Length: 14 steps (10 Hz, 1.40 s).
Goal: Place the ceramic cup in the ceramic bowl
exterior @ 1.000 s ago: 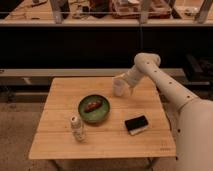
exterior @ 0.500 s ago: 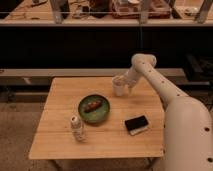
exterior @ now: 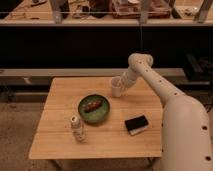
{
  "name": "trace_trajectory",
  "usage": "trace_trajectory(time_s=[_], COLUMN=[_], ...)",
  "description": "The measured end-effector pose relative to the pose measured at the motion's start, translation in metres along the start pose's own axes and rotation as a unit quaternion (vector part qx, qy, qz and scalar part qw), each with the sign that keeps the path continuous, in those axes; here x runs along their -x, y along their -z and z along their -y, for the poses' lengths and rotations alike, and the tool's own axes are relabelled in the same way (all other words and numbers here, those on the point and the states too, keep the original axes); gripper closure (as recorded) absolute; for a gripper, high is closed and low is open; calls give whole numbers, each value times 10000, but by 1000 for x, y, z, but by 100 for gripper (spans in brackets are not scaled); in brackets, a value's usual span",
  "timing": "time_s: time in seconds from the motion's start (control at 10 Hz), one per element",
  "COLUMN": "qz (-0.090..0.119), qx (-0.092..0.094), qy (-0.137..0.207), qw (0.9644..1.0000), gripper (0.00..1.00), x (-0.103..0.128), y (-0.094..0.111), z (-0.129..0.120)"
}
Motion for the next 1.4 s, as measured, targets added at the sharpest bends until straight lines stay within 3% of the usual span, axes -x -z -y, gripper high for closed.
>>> trace_trajectory(time_s=[0.1, 0.4, 0.8, 1.0, 1.4], qz=[2, -125, -172, -74, 254], qx=[-74, -369, -799, -824, -647], qy=[87, 552, 1075, 1262, 1682], qw=[9999, 9977, 9908, 9885, 9833], gripper=[99, 100, 100, 100, 100], x=[6, 38, 103, 129, 175], y=[12, 48, 80, 75, 37], z=[-2, -9, -18, -26, -37])
